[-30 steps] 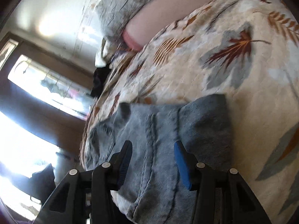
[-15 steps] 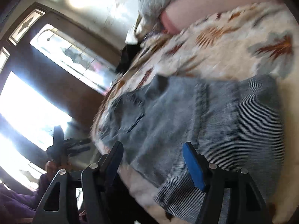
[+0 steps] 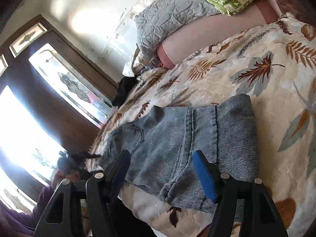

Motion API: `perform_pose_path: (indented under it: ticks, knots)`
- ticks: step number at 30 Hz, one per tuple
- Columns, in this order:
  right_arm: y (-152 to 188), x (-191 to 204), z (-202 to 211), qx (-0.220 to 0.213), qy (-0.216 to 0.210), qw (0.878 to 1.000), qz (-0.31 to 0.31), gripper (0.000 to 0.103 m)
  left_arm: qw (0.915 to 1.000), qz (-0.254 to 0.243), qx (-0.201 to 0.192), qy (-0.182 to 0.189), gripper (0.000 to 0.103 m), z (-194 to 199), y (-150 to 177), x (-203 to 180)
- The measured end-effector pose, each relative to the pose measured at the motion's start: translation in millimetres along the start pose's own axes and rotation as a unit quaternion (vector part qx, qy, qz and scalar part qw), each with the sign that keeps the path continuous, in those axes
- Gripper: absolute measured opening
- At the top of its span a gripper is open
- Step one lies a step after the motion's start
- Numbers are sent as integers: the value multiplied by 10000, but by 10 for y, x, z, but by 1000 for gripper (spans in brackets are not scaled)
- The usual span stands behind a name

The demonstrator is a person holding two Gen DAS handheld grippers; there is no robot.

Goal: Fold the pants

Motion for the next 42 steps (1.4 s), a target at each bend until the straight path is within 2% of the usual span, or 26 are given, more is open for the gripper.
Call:
perform_pose_path:
  ticks: [2,8,10,17,18,23,28,33,35,42]
  knots:
    - [19,-1,-38,60,-9,10000,3,70,9999,-114,-24,68,76,-42,-28,-73]
    - [71,60,-148,205,-83,9996,169,70,9996,-96,-218,-130,75,-158,-100,-57]
    - [57,55,-164,192,-84,9996,182,70,9987,-255,-280,-328,61,-147,-111,-60]
    - [-162,-110,-135,-108,-79,9996,-240,70,9958,-367,-506,-668,41,-154,-175,-48]
    - [-190,-127,-123,-144,-103,9994,-295,70,9953,-397,-543,-690,35,-149,-181,-64]
    - [-257,-243,-88,-233,47,9987,-450,70,9877,-840,-873,-989,20,6,-196,-262]
    - [-328,-383,11,-413,173,9966,-692,70,9653,-1799,-1375,-1304,17,274,-210,-792]
    - [-428,-598,113,-622,367,9899,-1216,70,9354,-2779,-1775,-1278,16,530,-105,-1503]
    - [-462,-687,154,-699,413,9864,-1428,70,9202,-3232,-1884,-1154,15,606,16,-1849]
    - [-590,-946,393,-1044,142,9699,-2193,70,8820,-4315,-1803,-573,8,593,623,-2808]
Point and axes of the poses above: each gripper's, at about its wrist camera, not at the fingertips, and z roughly against the way its jaws point, x to its left, y to its underside, the point moved 9 cm from there along -z, roughly the way its jaws point, and after that the axes turned 11 degrees about -z, right-handed, at the moved point
